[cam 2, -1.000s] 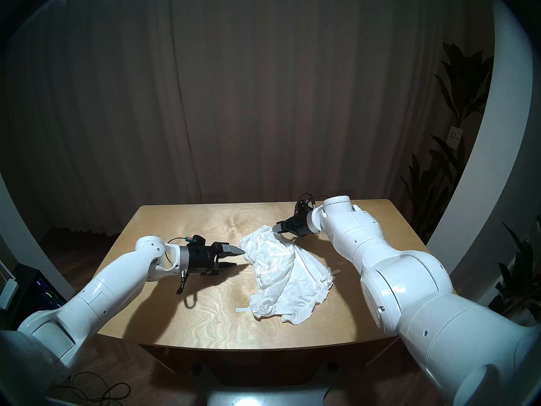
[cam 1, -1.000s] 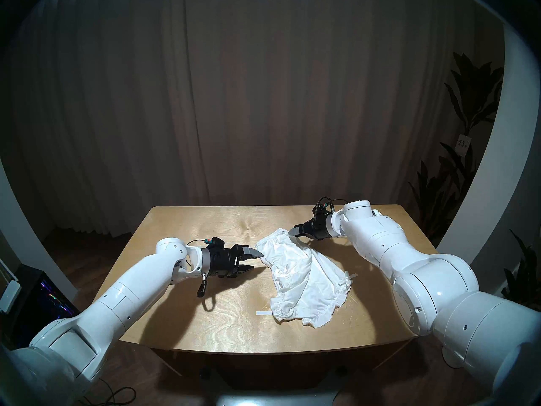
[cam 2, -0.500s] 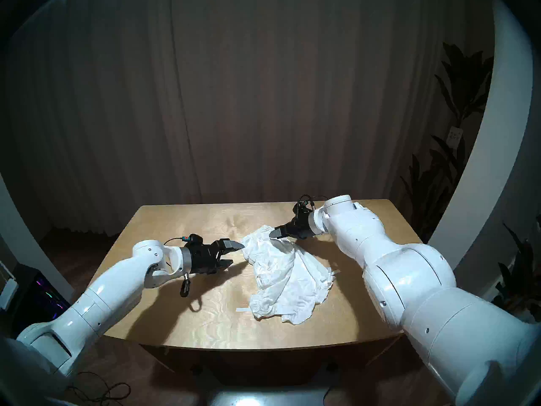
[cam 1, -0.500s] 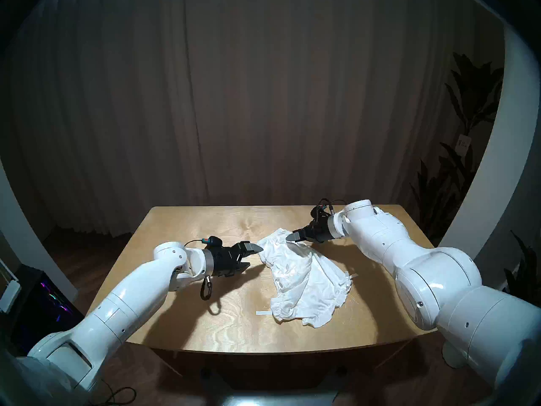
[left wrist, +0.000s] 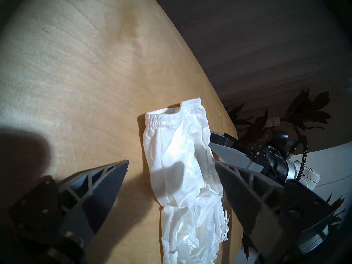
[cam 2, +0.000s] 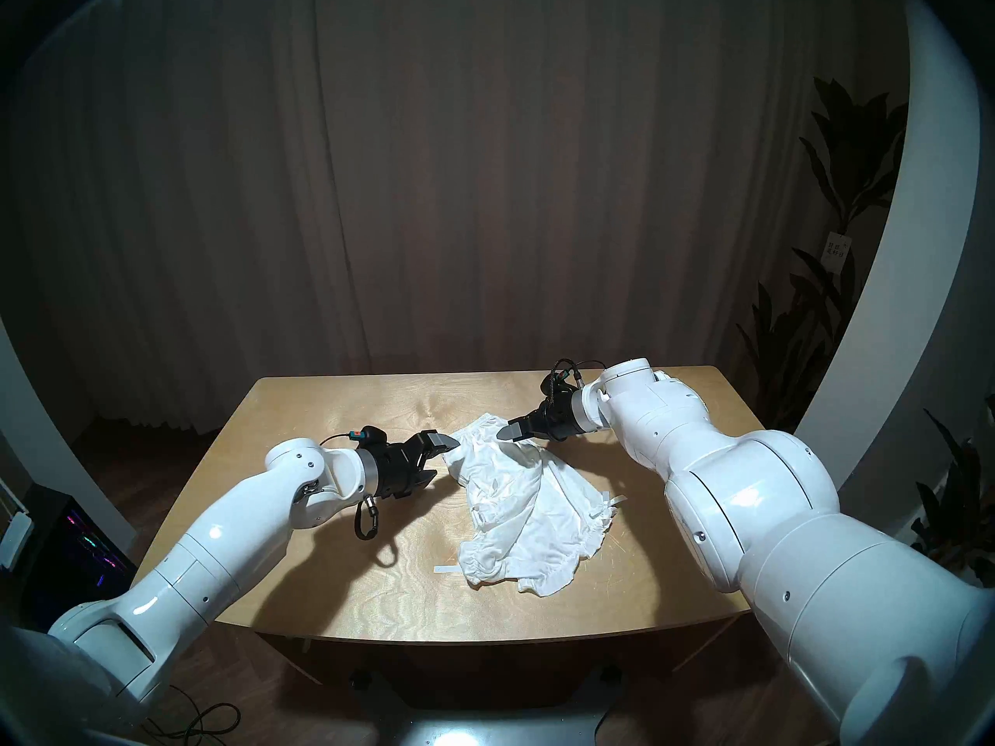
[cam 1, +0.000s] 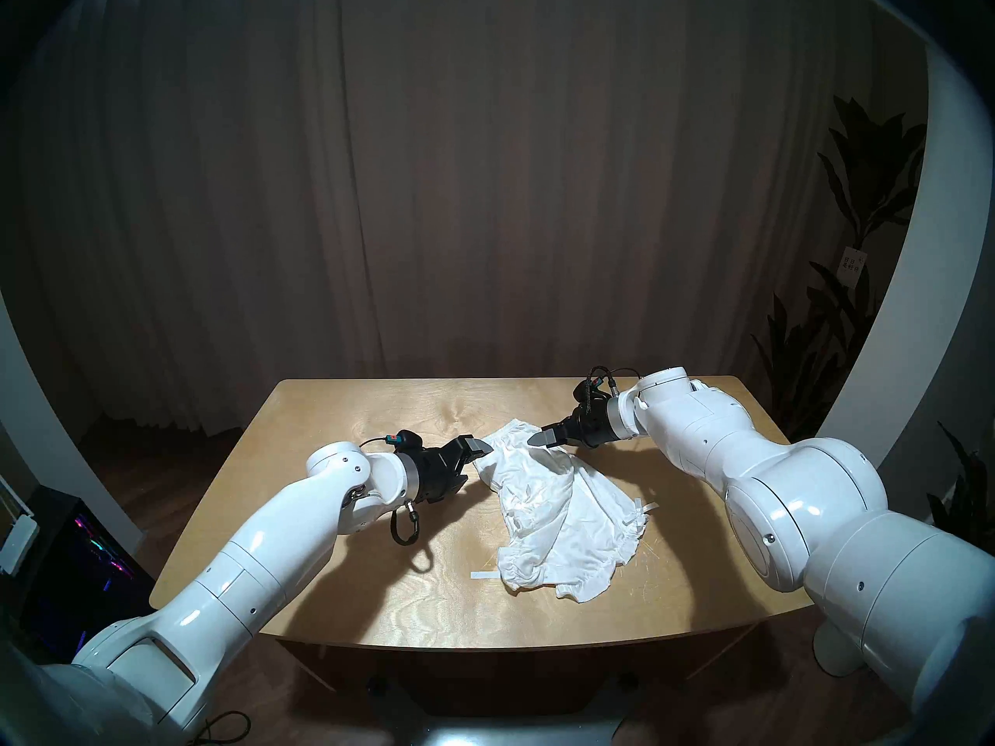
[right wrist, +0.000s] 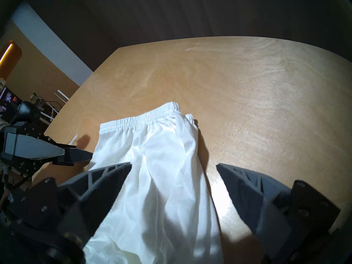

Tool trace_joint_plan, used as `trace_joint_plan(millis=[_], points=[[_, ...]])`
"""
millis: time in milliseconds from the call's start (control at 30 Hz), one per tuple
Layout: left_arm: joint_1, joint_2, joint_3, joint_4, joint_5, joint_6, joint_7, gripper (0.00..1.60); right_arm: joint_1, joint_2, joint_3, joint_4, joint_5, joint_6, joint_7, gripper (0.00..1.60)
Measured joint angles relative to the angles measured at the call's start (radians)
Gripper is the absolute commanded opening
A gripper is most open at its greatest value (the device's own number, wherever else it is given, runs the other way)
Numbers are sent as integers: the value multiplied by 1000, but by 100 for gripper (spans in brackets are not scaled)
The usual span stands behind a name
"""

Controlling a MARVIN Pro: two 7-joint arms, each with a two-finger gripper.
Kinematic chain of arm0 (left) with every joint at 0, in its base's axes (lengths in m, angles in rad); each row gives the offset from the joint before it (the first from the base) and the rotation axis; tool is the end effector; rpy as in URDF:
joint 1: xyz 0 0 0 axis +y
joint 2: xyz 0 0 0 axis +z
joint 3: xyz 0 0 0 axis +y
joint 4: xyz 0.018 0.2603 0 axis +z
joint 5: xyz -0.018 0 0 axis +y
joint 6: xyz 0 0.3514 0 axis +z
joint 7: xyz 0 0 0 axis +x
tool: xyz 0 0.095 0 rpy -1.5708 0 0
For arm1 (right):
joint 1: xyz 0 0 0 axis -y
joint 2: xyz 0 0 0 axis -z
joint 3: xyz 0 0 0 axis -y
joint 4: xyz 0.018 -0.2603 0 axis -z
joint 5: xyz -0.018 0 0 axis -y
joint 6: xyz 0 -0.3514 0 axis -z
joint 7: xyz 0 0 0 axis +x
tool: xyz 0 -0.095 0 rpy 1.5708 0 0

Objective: Fold the pants in half lengthwise, then in half again, and set them down flat

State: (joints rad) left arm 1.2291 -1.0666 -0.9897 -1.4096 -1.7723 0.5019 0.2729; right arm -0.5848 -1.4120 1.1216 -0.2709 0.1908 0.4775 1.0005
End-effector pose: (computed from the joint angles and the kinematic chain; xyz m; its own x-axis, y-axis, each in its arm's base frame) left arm 0.4725 -0.0705 -0.3138 0.7930 0.5349 0.2917 0.0962 -0.5828 0.8069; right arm 0.5799 0.0136 -0.3200 0.7269 0.2301 0.6470 0.6078 -0.6540 -0.4504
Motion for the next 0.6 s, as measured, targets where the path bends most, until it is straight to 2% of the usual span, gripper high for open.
trace_joint_plan(millis=[200,267,333,400,600], points=[[-20,-28,12,22,18,-19,34,137,16,-14,3,32,1,-19,5,160],[-28,-36,17,34,25,-25,43,115,20,-20,5,43,1,-26,6,160],[-38,-46,22,50,32,-32,51,109,25,-25,6,53,1,-32,7,160],[-49,-57,27,75,39,-38,57,89,30,-31,7,63,1,-39,7,160],[-77,-83,38,135,55,-51,59,88,40,-43,9,85,1,-52,7,160]])
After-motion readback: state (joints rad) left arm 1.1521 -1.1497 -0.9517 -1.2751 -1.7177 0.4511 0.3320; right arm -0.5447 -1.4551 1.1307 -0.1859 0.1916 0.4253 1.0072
